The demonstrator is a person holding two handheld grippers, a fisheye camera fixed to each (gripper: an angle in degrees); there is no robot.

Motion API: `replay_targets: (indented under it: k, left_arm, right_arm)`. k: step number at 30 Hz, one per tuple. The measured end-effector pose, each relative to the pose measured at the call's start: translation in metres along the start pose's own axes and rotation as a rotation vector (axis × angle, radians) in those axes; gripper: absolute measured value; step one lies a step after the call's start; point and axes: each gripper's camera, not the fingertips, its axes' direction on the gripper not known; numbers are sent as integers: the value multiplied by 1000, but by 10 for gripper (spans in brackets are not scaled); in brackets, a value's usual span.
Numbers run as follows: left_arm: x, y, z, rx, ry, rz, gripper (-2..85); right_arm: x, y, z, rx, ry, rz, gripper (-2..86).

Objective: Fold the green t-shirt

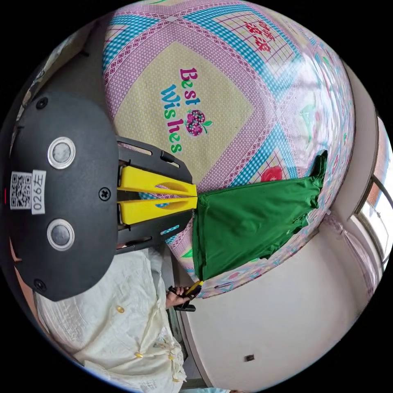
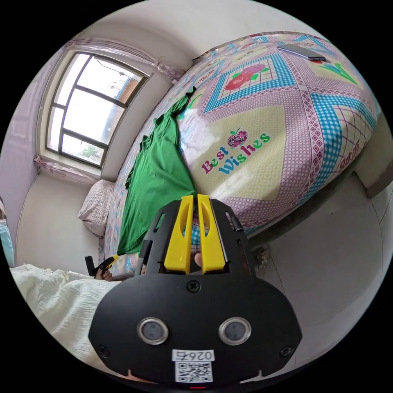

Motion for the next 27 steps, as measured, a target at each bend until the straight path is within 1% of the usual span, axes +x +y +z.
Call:
replay_targets:
  k: [3, 5, 6, 7, 8, 9, 12, 15, 17, 19, 22, 26, 27]
  left_arm:
    - [-21, 4, -6, 70, 142, -25, -8]
    - [-49, 15, -9, 152, 297, -94, -8]
    - [-55, 18, -8, 164, 325, -111, -8]
    - [-65, 23, -5, 166, 366, -132, -8]
    - [-72, 26, 0, 143, 372, -148, -8]
    - [-75, 28, 2, 126, 368, -151, -8]
    - [-80, 33, 9, 76, 360, -153, -8]
    - [-82, 32, 9, 72, 366, -141, -8]
    - [-82, 28, 12, 48, 373, -123, -9]
    - [-82, 26, 13, 42, 379, -113, -9]
    - [-83, 24, 14, 38, 387, -108, -9]
    - [-83, 20, 12, 31, 387, -96, -9]
    - [-82, 20, 12, 31, 385, -93, -9]
  right_arm:
    - [-2, 11, -3, 35, -79, -10, -16]
    - [-3, 21, 5, 18, -107, -44, -16]
    - [-4, 23, 8, 5, -115, -62, -16]
    - [-8, 27, 21, -64, -36, -93, -14]
    - [-16, 33, 40, -173, 109, -145, -13]
    - [-22, 35, 40, -134, 122, -166, -12]
    - [-46, 47, 52, -151, 204, -231, -4]
    - [-82, 68, 61, -159, 314, -367, 23]
    - [-108, 85, 71, -157, 433, -459, 30]
    - [-130, 97, 81, -146, 471, -532, 28]
    - [-167, 114, 117, -150, 530, -677, 30]
    - [-198, 138, 182, -243, 664, -883, 26]
    - [-201, 143, 189, -243, 691, -906, 22]
